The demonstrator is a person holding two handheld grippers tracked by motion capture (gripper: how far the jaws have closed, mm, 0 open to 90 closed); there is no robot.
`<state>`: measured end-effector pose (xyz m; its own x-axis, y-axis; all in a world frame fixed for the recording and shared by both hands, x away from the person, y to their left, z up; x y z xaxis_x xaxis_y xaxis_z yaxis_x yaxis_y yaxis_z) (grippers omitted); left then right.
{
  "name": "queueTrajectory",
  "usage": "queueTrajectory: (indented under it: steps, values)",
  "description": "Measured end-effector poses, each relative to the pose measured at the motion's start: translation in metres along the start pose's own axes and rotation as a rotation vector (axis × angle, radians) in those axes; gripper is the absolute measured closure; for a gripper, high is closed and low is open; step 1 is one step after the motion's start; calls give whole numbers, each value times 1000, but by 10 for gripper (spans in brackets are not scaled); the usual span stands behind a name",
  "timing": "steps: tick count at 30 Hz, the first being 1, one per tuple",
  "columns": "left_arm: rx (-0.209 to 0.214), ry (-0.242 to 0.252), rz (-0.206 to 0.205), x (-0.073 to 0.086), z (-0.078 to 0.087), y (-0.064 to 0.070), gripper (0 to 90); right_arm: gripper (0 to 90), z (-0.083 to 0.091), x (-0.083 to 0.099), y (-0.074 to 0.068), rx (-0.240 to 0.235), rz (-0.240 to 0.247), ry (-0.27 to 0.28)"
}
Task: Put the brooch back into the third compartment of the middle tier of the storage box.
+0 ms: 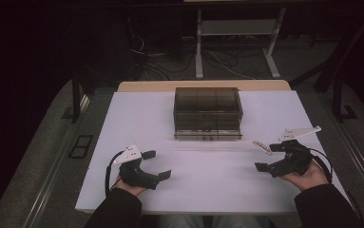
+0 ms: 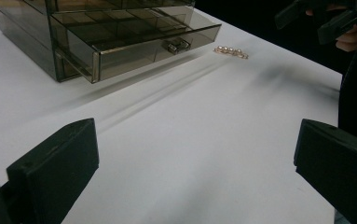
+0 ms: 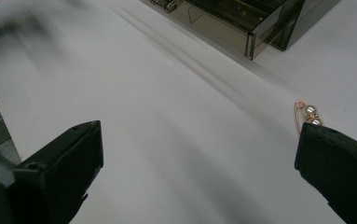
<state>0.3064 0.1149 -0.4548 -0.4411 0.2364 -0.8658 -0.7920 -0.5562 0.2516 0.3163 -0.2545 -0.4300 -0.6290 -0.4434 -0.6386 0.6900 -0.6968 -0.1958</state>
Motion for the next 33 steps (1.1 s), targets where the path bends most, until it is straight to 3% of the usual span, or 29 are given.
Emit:
queueTrajectory:
  steps: [15,33]
  values:
    - [1,-11,-5,1,-1,0,0,6,2,-6,8,15,11,-35]
    - [5,-17,-9,2,-2,-1,0,6,5,-22,31,37,8,-65]
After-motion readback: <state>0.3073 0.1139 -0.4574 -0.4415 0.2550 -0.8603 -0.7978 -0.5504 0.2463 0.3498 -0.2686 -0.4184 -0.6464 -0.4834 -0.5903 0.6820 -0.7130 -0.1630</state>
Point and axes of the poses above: each handheld gripper's, and its own axes: z roughly backward along the jaws, x roughly out of its underside, y roughly to its right, the point moved 7 cm from there along -z, roughly forward along the jaws, and after that the axes turned 4 degrees about -y, right-handed, at the moved point
